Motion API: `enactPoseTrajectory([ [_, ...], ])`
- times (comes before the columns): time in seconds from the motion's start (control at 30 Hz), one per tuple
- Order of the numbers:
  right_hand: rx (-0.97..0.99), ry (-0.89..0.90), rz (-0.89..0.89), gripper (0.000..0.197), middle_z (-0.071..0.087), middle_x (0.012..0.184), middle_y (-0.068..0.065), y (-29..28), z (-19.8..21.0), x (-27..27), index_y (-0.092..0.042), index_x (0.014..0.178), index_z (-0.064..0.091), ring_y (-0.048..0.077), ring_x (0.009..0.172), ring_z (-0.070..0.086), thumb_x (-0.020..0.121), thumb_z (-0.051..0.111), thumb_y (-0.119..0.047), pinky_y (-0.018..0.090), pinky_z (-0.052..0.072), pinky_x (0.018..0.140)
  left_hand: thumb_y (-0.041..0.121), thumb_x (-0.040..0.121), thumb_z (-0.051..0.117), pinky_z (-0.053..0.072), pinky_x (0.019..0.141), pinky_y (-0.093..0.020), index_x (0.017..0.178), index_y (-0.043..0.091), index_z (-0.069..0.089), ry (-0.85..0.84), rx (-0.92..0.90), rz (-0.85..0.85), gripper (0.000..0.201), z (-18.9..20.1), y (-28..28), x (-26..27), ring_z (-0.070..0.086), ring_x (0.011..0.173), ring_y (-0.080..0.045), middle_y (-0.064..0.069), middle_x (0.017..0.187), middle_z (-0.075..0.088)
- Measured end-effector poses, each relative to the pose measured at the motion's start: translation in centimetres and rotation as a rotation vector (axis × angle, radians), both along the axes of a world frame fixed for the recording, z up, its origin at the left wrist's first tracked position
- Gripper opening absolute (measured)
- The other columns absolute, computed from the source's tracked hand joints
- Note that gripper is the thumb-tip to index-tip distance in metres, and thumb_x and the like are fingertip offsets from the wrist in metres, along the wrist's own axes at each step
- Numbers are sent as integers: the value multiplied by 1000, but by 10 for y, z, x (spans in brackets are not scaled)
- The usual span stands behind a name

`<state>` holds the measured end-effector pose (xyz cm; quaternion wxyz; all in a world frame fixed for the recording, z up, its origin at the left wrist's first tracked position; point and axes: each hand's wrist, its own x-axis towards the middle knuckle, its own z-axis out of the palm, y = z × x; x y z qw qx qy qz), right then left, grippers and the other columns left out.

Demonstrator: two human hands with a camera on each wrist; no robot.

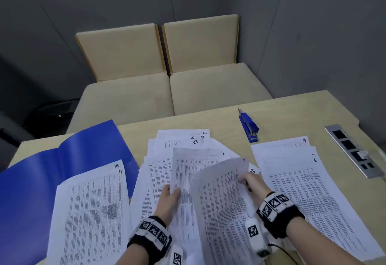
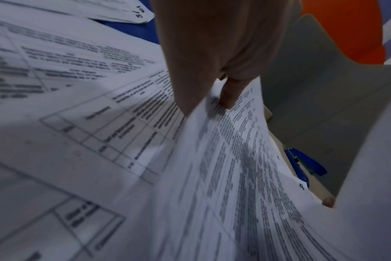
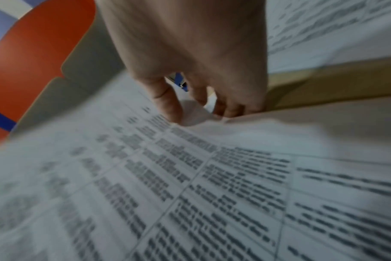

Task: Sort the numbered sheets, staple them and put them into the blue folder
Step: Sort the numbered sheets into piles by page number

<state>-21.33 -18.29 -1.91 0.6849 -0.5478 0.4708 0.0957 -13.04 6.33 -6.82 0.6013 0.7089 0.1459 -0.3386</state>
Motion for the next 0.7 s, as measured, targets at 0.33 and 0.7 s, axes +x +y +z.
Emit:
enactPoseTrajectory([
  [0.33,50,111,67,22,46,117,-2,-5,-4,14,-11,83,51,26,116,43,66,62,-20,39,31,98,21,98,49,40,106,-50,144,6,22,-6,-40,105,56,-5,1,19,44,130,-33,-4,145,36],
  [0.7,-178,55,118,35,49,128,16,13,-11,-1,6,117,50,30,119,45,86,50,-11,42,36,101,4,99,41,52,77,-42,124,12,54,131,-148,-277,29,-5,11,-5,64,88,-32,-18,100,69],
])
